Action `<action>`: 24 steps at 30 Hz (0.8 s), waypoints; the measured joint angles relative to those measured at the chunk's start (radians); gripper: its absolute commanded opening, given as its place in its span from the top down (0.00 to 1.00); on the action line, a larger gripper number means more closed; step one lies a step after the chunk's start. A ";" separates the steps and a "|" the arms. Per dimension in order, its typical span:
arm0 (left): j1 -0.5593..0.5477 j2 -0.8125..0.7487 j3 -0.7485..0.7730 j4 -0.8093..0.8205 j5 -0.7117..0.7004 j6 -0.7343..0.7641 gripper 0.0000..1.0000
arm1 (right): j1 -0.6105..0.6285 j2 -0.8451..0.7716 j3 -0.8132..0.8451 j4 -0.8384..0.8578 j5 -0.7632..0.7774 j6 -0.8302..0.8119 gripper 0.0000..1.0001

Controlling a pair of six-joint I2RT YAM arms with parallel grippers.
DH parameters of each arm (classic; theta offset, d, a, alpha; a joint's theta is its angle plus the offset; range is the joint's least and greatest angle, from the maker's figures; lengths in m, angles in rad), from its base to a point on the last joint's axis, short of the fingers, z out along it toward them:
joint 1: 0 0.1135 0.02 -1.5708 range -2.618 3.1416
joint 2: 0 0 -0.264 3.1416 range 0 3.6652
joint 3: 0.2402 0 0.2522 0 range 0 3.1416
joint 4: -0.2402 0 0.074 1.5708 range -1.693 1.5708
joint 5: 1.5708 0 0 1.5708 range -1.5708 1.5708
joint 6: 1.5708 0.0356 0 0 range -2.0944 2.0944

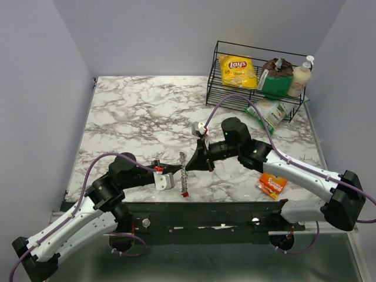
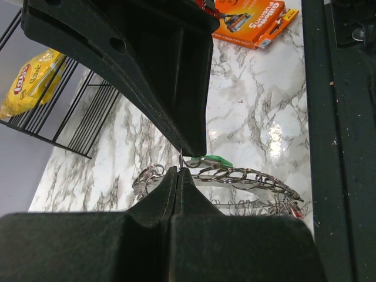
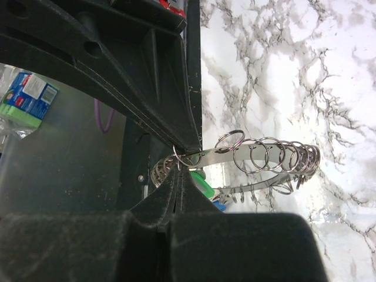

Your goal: Put the keys on the keyring

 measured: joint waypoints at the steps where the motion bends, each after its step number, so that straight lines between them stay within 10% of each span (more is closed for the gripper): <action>1: 0.000 0.000 0.000 0.000 0.001 -0.001 1.00 | 0.000 0.000 0.000 0.000 0.000 0.000 0.99; 24: 0.007 0.017 0.000 0.008 0.021 -0.063 1.00 | 0.014 -0.016 -0.001 -0.023 0.109 0.002 0.99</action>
